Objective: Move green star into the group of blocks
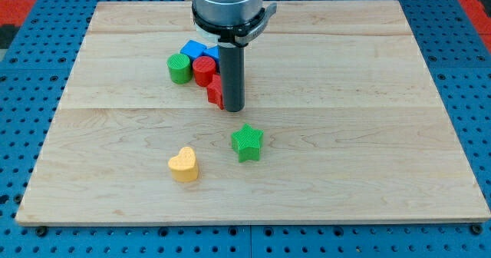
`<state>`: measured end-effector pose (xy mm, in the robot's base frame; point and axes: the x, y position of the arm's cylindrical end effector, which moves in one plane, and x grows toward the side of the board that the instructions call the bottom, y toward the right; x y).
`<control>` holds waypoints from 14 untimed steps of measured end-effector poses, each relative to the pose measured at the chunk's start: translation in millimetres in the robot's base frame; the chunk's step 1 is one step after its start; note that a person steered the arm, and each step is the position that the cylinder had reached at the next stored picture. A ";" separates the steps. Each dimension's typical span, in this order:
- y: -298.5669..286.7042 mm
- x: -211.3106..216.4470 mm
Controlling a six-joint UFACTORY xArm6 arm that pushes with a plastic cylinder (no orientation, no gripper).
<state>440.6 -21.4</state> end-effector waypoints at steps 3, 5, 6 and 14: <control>5.6 -6.0; 62.5 78.6; 46.9 107.1; -85.7 2.9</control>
<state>443.5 -107.0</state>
